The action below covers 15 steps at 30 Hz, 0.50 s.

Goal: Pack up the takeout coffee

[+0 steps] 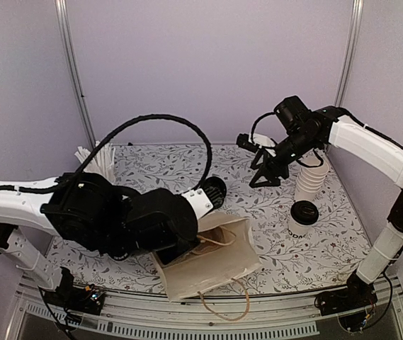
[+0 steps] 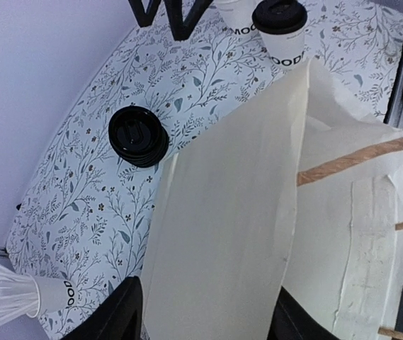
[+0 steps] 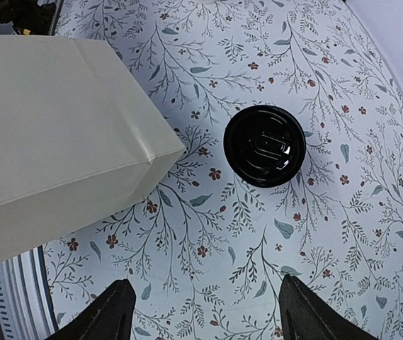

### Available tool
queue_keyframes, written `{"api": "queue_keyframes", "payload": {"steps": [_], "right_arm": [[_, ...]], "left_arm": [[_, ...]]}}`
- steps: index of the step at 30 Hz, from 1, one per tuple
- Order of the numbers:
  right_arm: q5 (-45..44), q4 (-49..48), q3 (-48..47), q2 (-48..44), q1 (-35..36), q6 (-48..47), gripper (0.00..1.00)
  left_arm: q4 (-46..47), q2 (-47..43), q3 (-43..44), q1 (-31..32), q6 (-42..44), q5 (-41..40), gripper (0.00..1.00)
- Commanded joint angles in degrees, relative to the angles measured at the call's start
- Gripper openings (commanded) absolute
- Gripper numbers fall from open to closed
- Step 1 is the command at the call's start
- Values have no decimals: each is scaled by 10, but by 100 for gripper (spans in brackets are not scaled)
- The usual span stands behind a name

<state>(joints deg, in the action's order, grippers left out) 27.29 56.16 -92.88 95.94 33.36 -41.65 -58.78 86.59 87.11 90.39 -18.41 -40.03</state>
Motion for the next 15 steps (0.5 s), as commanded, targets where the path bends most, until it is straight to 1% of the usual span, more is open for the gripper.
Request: {"api": "queue_keyframes", "payload": {"steps": [1, 3, 6, 9, 12, 15], "right_arm": [[-3, 54, 10, -36, -25, -15, 72], [0, 85, 14, -39, -45, -24, 71], [-3, 112, 45, -57, -70, -48, 72], [-35, 127, 91, -94, -81, -70, 75], [-69, 138, 139, -124, -95, -89, 78], [-79, 161, 158, -134, -118, -99, 80]], "left_arm": [[76, -47, -29, -54, 41, 45, 58], [99, -54, -42, -74, 48, 73, 58], [111, -55, -50, -98, 56, 81, 58], [124, -61, -61, -122, 70, 92, 58], [161, -80, -87, -155, 88, 124, 58], [198, -101, -109, -186, 94, 151, 59]]}}
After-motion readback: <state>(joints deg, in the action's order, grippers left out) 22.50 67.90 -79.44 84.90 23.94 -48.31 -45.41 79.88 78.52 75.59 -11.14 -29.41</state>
